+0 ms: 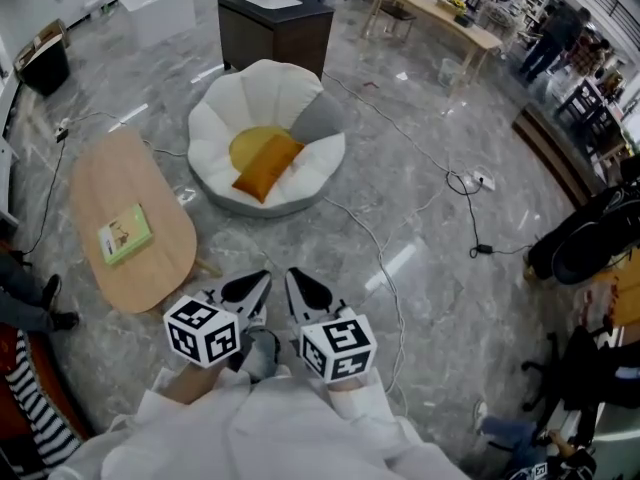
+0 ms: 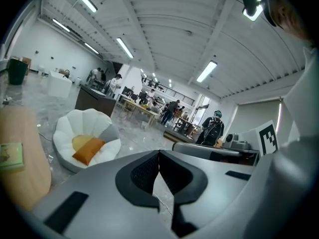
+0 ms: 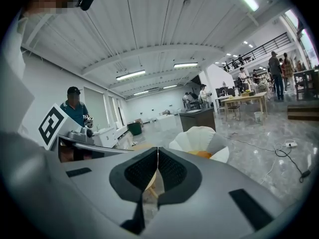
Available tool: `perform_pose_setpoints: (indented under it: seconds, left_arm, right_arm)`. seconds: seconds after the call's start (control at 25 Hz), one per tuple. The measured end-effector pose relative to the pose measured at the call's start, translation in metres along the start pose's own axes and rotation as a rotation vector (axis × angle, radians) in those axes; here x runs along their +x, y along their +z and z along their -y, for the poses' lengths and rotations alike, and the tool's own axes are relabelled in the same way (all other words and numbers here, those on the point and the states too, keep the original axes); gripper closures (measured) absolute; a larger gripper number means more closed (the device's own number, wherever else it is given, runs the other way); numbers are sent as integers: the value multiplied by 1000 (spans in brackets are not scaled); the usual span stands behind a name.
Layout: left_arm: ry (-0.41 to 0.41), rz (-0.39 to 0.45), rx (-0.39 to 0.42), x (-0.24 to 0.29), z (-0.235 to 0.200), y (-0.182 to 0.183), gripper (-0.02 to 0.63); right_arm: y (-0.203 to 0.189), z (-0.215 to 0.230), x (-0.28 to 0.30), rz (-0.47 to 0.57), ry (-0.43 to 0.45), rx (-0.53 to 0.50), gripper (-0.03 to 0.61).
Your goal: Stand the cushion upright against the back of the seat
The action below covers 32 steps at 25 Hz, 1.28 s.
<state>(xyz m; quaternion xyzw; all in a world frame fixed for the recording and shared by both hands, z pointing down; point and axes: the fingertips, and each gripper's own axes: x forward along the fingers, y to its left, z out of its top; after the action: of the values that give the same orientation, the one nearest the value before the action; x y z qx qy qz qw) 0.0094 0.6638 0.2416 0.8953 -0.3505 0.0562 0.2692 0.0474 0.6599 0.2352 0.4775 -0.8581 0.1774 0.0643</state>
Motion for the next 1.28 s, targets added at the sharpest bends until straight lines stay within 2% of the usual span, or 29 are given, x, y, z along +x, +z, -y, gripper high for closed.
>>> perform_pose_setpoints:
  seconds: [0.2,0.32,0.44,0.56,0.76,0.96,1.28]
  left_arm:
    - [4,10,-6,28,-54,47,606]
    - [-2,26,26,45,-87,80,606]
    - [-31,32,61,62,-110,107,606]
    - [-80,18,58,80,-135,126,606]
    - [-113,-6,53,101,-167,142,606]
    - [-145,-58,26,116,-182,137,606]
    - [-122,-72,19,143,-213,150,606]
  right_arm:
    - [35,16,61,-1,-10,-46,565]
    - [50,25,98,-4,-18,-53,565]
    - [69,36,135,9,-32,-53,565]
    - [86,45,170,36,-51,-58,565]
    - [97,56,208,46,-80,-39,565]
    - [93,62,230,20,-76,-7,565]
    - [102,93,263,19,-80,16,565]
